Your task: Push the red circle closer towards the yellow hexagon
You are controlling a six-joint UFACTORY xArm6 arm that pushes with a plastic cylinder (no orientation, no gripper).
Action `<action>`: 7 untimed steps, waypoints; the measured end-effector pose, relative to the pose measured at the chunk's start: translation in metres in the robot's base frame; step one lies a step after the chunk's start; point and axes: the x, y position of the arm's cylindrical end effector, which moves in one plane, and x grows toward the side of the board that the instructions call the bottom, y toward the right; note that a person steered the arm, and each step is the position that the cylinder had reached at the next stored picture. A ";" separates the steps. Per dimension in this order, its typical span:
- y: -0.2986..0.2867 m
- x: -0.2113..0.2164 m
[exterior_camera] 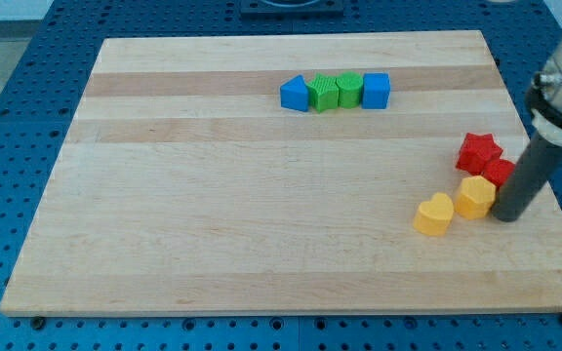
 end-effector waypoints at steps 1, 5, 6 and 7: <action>-0.030 -0.012; -0.032 -0.017; 0.008 -0.010; 0.019 0.009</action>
